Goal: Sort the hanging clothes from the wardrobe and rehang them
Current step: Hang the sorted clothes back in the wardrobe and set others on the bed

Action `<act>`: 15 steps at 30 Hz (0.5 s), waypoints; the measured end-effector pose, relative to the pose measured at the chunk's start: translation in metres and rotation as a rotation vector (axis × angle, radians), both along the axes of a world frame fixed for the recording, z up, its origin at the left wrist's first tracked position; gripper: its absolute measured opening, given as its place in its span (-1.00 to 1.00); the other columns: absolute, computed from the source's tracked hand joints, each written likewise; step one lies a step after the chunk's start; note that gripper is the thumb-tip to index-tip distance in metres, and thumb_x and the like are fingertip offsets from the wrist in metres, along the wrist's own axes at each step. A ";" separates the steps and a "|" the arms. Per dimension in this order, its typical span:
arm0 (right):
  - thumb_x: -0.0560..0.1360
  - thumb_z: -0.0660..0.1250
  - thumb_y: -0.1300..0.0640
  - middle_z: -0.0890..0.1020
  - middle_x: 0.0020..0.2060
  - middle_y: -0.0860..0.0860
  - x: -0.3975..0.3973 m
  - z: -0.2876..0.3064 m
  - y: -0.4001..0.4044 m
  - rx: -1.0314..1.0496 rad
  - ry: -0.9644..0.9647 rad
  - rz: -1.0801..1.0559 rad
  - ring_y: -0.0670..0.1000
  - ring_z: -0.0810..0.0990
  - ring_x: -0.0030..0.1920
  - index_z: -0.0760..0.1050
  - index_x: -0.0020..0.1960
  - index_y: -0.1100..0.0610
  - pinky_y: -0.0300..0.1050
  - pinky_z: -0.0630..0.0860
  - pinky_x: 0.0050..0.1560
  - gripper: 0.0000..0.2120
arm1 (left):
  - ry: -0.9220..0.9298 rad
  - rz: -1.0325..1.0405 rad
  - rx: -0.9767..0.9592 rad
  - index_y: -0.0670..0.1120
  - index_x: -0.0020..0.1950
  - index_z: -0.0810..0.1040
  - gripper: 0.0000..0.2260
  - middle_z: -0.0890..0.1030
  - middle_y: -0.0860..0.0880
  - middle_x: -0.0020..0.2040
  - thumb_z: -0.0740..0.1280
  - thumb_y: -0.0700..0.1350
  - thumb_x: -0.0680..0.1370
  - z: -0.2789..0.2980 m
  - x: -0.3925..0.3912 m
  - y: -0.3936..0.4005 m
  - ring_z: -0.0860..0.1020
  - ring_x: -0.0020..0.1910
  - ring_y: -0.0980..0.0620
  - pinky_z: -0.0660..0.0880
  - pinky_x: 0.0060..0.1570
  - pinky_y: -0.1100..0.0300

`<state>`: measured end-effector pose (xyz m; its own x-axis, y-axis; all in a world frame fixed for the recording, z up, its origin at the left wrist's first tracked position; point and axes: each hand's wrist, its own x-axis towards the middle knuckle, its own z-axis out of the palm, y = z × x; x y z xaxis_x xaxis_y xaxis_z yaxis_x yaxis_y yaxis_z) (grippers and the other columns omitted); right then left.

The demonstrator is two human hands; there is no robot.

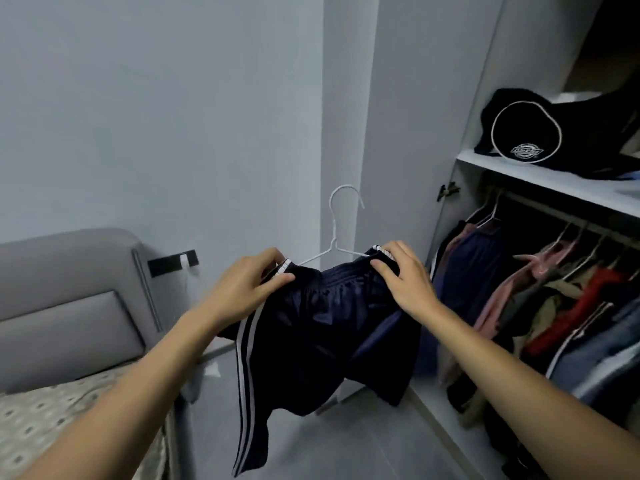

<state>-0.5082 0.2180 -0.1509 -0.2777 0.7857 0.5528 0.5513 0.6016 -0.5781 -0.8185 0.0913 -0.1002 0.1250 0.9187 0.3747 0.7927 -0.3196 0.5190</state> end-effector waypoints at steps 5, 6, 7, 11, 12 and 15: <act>0.62 0.24 -0.25 0.46 -0.03 -0.12 0.043 -0.006 0.044 0.001 -0.062 -0.207 0.03 0.51 0.08 0.50 0.12 -0.06 0.22 0.51 0.11 -0.71 | -0.271 -0.177 -0.043 0.03 -0.05 0.54 -0.85 0.58 0.05 -0.24 0.41 0.06 0.65 -0.002 0.035 0.089 0.49 -0.25 0.11 0.42 -0.17 0.03; 0.61 0.21 -0.31 0.44 -0.01 -0.14 0.052 -0.007 0.051 -0.003 -0.085 -0.268 0.03 0.50 0.10 0.50 0.15 -0.09 0.23 0.51 0.12 -0.67 | -0.312 -0.210 -0.065 0.01 -0.04 0.56 -0.87 0.61 0.05 -0.22 0.42 0.02 0.64 -0.002 0.044 0.105 0.52 -0.23 0.11 0.43 -0.16 0.06; 0.60 0.18 -0.34 0.44 0.03 -0.14 0.062 -0.008 0.057 -0.006 -0.104 -0.333 0.04 0.49 0.13 0.51 0.19 -0.10 0.23 0.50 0.14 -0.62 | -0.344 -0.240 -0.086 -0.02 -0.03 0.58 -0.88 0.64 0.03 -0.20 0.43 0.00 0.64 -0.002 0.054 0.120 0.55 -0.21 0.08 0.45 -0.14 0.07; 0.62 0.18 -0.26 0.46 0.20 -0.08 0.099 -0.013 0.075 0.048 -0.147 -0.483 0.06 0.45 0.22 0.53 0.38 -0.01 0.19 0.47 0.23 -0.52 | -0.417 -0.337 -0.148 -0.06 -0.03 0.59 -0.88 0.66 -0.10 -0.17 0.44 -0.03 0.63 -0.010 0.103 0.175 0.58 -0.19 0.00 0.46 -0.13 0.09; 0.64 0.19 -0.23 0.47 0.24 -0.07 0.107 -0.014 0.081 0.043 -0.156 -0.477 0.06 0.44 0.25 0.48 0.45 0.00 0.18 0.46 0.27 -0.51 | -0.432 -0.346 -0.164 -0.05 -0.05 0.59 -0.88 0.65 -0.12 -0.18 0.44 -0.04 0.63 -0.014 0.116 0.189 0.56 -0.21 0.03 0.45 -0.14 0.10; 0.65 0.20 -0.22 0.45 0.37 -0.08 0.126 -0.019 0.105 0.016 -0.176 -0.435 0.03 0.39 0.38 0.33 0.58 -0.02 0.14 0.37 0.42 -0.44 | -0.466 -0.353 -0.180 -0.03 -0.06 0.59 -0.88 0.63 -0.09 -0.22 0.46 -0.03 0.62 -0.027 0.154 0.227 0.53 -0.25 0.08 0.44 -0.16 0.07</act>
